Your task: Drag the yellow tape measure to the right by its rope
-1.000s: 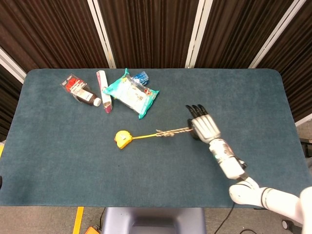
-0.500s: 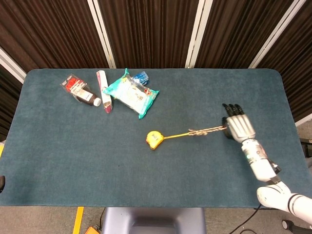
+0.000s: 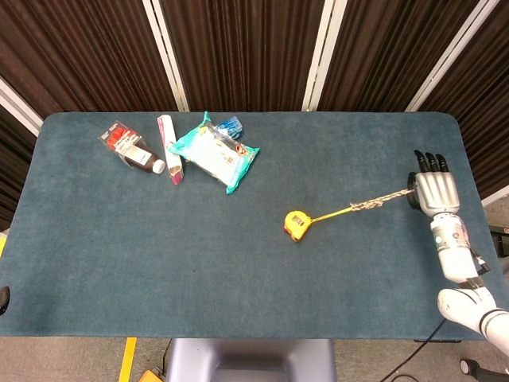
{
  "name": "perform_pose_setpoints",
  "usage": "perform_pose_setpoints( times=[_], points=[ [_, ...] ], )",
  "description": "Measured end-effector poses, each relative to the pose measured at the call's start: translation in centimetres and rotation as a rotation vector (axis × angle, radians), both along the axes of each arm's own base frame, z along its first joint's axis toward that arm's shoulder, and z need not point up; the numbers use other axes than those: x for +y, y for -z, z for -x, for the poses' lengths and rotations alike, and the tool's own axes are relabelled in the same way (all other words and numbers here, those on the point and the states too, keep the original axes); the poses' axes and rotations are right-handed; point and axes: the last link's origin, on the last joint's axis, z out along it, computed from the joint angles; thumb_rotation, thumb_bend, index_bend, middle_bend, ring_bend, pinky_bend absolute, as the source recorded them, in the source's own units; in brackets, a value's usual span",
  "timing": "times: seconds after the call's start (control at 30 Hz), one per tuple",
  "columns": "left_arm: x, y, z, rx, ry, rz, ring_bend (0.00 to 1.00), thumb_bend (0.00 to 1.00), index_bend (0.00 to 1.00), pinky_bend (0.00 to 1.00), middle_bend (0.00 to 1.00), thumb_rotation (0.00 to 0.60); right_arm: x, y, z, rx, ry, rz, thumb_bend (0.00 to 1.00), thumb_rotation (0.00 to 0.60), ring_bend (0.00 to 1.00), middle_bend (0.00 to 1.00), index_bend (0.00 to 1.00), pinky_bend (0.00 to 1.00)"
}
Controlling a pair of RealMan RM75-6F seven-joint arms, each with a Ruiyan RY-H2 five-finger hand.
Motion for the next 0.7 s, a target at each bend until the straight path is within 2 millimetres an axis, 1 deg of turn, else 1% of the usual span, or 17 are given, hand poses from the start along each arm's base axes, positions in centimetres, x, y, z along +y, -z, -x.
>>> perform_pose_setpoints(
  times=[0.27, 0.5, 0.53, 0.57, 0.63, 0.7],
  points=[
    [0.0, -0.1, 0.0, -0.004, 0.003, -0.001, 0.0, 0.41, 0.15, 0.12, 0.0, 0.6, 0.9, -1.5, 1.9, 0.011, 0.058, 0.057, 0.6, 0.6, 0.12, 0.13, 0.8, 0.03],
    [-0.1, 0.1, -0.1, -0.001, 0.005, 0.005, 0.0, 0.41, 0.15, 0.12, 0.0, 0.6, 1.3, -2.4, 2.5, -0.021, 0.084, 0.064, 0.59, 0.6, 0.12, 0.13, 0.79, 0.02],
    [0.0, 0.1, -0.1, -0.001, 0.004, 0.006, 0.0, 0.41, 0.15, 0.12, 0.0, 0.6, 1.3, -2.4, 2.5, -0.019, 0.083, 0.066, 0.59, 0.6, 0.12, 0.13, 0.76, 0.01],
    [0.0, 0.1, -0.1, -0.001, 0.005, 0.005, 0.0, 0.41, 0.15, 0.12, 0.0, 0.6, 1.3, -2.4, 2.4, -0.018, 0.08, 0.067, 0.58, 0.6, 0.11, 0.13, 0.7, 0.01],
    [0.0, 0.1, -0.1, -0.001, 0.003, 0.003, 0.0, 0.41, 0.15, 0.12, 0.0, 0.6, 1.3, -2.2, 2.2, -0.036, 0.081, 0.059, 0.5, 0.6, 0.08, 0.11, 0.56, 0.0],
    [0.0, 0.1, -0.1, -0.002, 0.001, 0.003, 0.0, 0.41, 0.15, 0.12, 0.0, 0.6, 1.3, -1.7, 1.7, -0.079, 0.083, 0.037, 0.39, 0.6, 0.06, 0.09, 0.43, 0.0]
  ],
)
